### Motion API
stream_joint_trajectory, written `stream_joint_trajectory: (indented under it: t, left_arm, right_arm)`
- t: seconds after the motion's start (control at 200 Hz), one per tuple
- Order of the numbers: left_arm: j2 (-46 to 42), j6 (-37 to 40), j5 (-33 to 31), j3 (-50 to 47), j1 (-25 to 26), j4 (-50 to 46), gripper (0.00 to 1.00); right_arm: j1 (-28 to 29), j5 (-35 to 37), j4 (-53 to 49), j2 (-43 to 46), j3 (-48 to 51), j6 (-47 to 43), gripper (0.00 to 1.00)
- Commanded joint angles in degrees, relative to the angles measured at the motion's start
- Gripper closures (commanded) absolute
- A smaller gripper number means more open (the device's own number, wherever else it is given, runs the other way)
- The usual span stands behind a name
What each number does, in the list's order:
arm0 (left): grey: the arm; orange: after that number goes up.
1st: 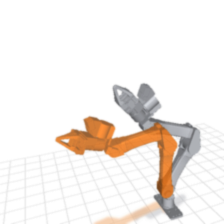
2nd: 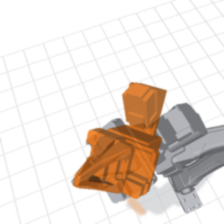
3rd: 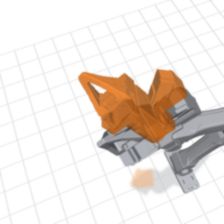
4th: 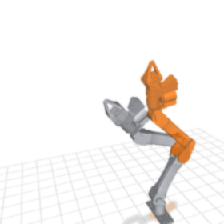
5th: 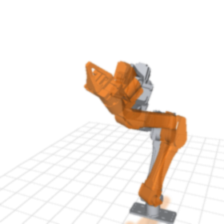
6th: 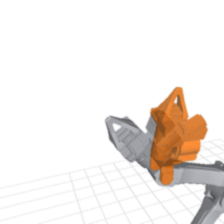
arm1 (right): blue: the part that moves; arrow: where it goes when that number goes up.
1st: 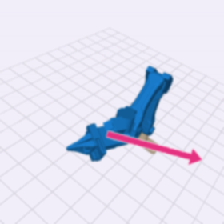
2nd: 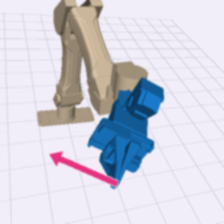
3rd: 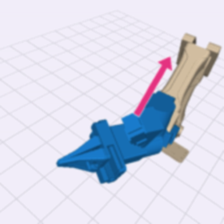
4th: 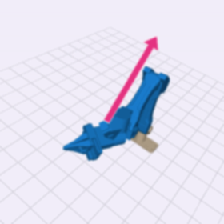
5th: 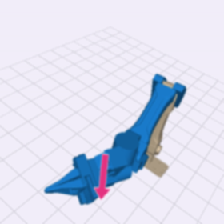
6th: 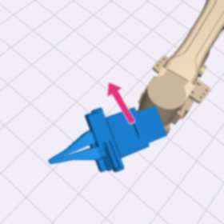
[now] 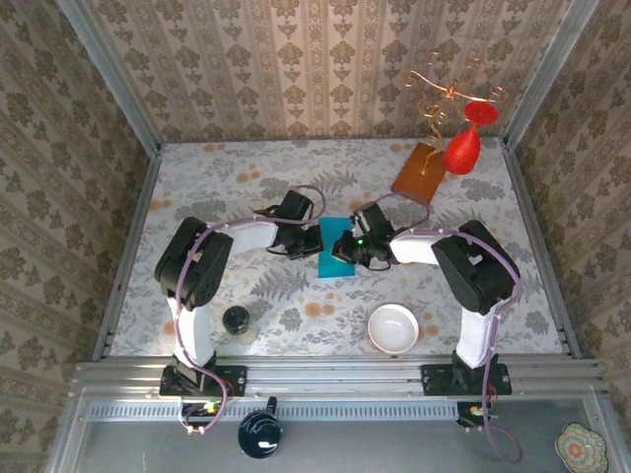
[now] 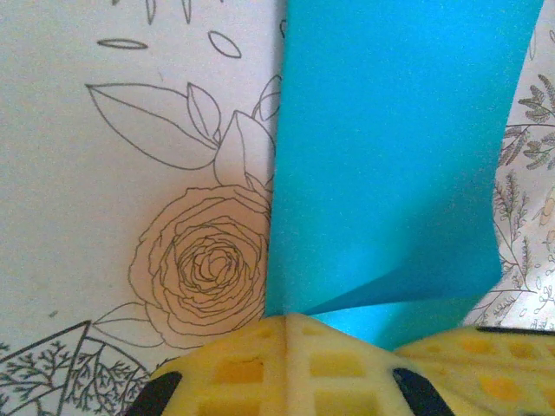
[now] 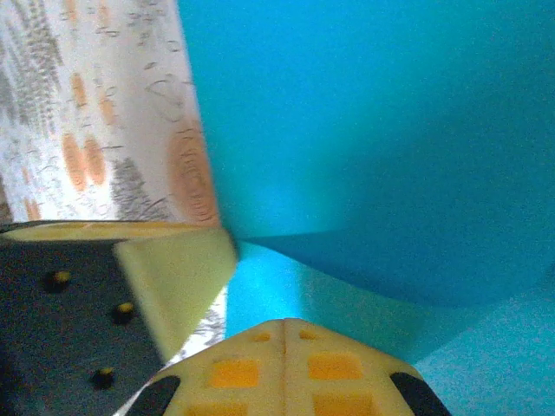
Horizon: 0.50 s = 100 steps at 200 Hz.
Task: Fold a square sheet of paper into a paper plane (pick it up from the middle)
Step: Fold the triangle a second time at the center of the table.
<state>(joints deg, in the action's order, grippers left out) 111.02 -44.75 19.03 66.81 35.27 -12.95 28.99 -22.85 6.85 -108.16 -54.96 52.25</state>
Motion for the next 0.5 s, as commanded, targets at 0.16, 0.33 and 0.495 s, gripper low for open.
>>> stream_joint_trajectory:
  t: [0.16, 0.33, 0.495]
  left_arm:
    - [0.13, 2.17, -0.69, 1.48, 0.33, -4.07, 1.00]
    - [-4.48, 2.56, 0.37, 0.89, 0.88, -2.57, 0.99]
    - [-9.51, 1.59, 1.29, -2.96, 3.22, -1.70, 0.94]
  right_arm:
    - [-0.69, 4.97, -5.76, -2.50, 2.11, -0.04, 1.00]
    - [-0.70, 6.10, -7.21, -2.94, 2.66, 0.48, 1.00]
    - [-0.73, 6.24, -7.89, -3.04, 2.84, 1.18, 1.00]
